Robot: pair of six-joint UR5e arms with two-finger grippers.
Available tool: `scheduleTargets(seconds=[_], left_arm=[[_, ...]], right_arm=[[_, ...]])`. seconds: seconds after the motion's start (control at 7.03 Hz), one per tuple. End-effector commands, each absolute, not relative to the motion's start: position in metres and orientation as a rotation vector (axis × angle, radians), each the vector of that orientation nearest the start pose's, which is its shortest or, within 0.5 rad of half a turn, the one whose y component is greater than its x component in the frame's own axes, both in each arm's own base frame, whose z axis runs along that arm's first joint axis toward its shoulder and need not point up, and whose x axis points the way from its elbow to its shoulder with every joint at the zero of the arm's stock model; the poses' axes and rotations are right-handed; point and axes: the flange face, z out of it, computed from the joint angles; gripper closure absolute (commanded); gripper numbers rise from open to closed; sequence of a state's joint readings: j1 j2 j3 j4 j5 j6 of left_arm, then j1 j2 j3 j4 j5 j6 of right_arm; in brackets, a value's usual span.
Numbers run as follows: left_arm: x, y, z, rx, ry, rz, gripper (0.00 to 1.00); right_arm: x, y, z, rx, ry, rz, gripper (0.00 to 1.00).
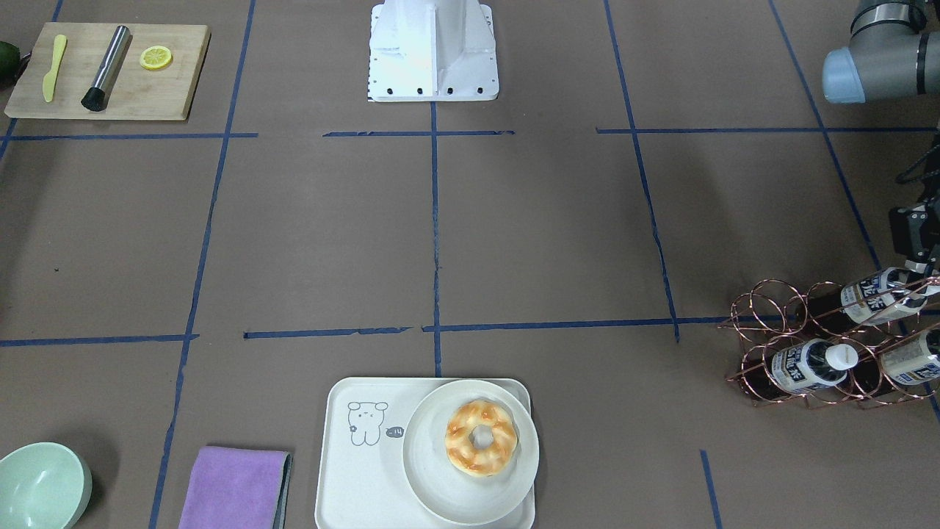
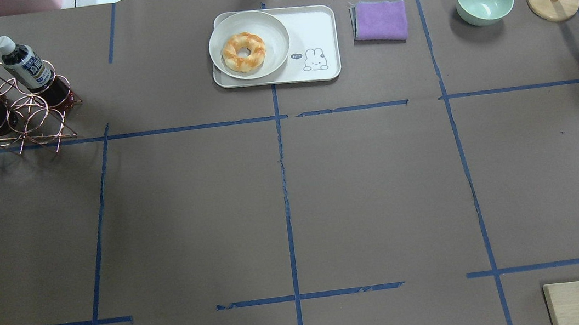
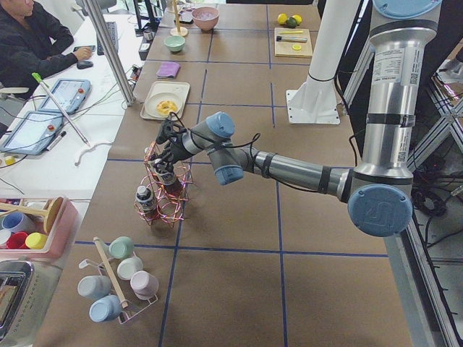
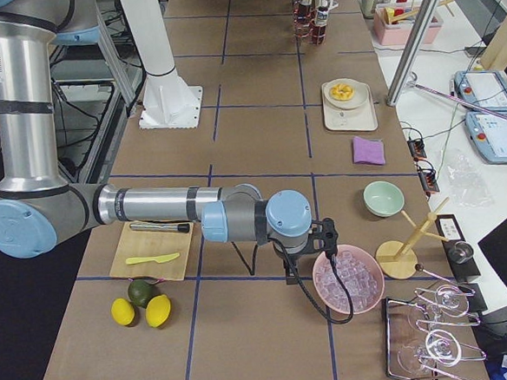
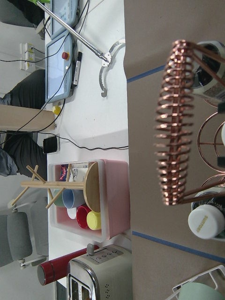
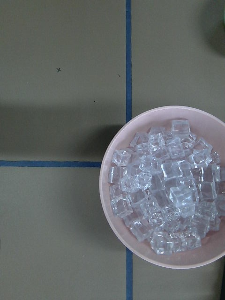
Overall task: Place tea on tray
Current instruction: 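Close the left gripper on the bottle cap and lift it from the rack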
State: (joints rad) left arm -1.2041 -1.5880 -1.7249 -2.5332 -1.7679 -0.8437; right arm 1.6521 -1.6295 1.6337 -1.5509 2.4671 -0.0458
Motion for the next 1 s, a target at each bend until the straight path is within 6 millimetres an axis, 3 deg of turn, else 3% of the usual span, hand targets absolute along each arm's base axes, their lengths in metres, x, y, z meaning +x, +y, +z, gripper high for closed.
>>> scheduleTargets(seconds=[0.0,0.14,0.43,0.57,0.85], left_arm=[[0.044,-0.525,0.446,0.833,0.815,-0.337,1.00],[0.033,-0.514,0.427,0.825,0.812,-0.348,1.00],[0.011,-0.474,0.366,0.790,0.817,-0.359,1.00],[0.007,-0.457,0.332,0.778,0.807,-0.365,1.00],[0.016,-0.432,0.292,0.767,0.827,-0.348,1.00]], right_arm=[[0.093,-0.462,0.645,0.080,-0.893,0.022,0.00],[0.093,-0.462,0.645,0.081,-0.892,0.021,0.00],[0.094,-0.465,0.637,0.096,-0.891,0.013,0.00],[0.094,-0.468,0.634,0.101,-0.891,0.012,0.00],[0.094,-0.470,0.627,0.113,-0.889,0.008,0.00]])
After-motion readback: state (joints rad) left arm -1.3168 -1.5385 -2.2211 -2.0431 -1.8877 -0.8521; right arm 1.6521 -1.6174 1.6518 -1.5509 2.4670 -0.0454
